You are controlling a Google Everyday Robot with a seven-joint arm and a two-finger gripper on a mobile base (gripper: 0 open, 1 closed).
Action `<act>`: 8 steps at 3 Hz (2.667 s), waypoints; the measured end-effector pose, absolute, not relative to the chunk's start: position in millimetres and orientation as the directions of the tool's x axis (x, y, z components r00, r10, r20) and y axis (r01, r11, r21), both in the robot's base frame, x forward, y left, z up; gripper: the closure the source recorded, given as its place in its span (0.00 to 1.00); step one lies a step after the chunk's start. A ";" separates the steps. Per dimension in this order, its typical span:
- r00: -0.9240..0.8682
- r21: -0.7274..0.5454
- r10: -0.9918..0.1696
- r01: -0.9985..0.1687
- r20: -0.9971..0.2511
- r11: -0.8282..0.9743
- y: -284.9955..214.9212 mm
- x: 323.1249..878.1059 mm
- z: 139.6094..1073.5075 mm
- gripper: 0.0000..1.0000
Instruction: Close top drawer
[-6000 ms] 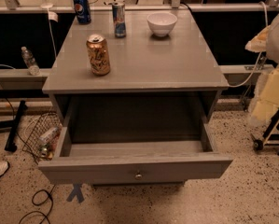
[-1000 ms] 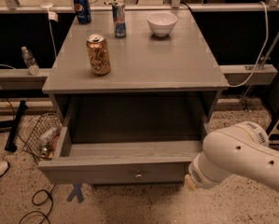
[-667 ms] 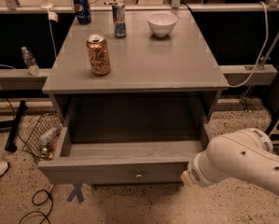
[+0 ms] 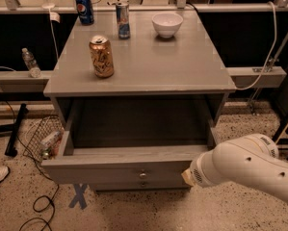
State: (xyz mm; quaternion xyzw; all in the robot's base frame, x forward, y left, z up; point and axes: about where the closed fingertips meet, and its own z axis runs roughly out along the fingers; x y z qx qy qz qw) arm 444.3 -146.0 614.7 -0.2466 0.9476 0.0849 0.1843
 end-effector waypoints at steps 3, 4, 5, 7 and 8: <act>-0.744 0.081 -0.424 -0.536 -0.516 0.840 -135.6 529.7 629.5 1.00; -0.723 0.083 -0.419 -0.547 -0.549 0.833 -133.7 546.1 631.1 1.00; -0.699 0.083 -0.421 -0.564 -0.577 0.822 -129.5 559.3 632.6 1.00; -0.649 0.077 -0.430 -0.601 -0.627 0.795 -119.3 582.2 638.7 1.00; -0.629 0.072 -0.437 -0.617 -0.643 0.783 -112.7 592.2 637.0 1.00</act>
Offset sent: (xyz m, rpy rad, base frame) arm 0.1022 0.0105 0.0209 0.0953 -0.1231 0.0331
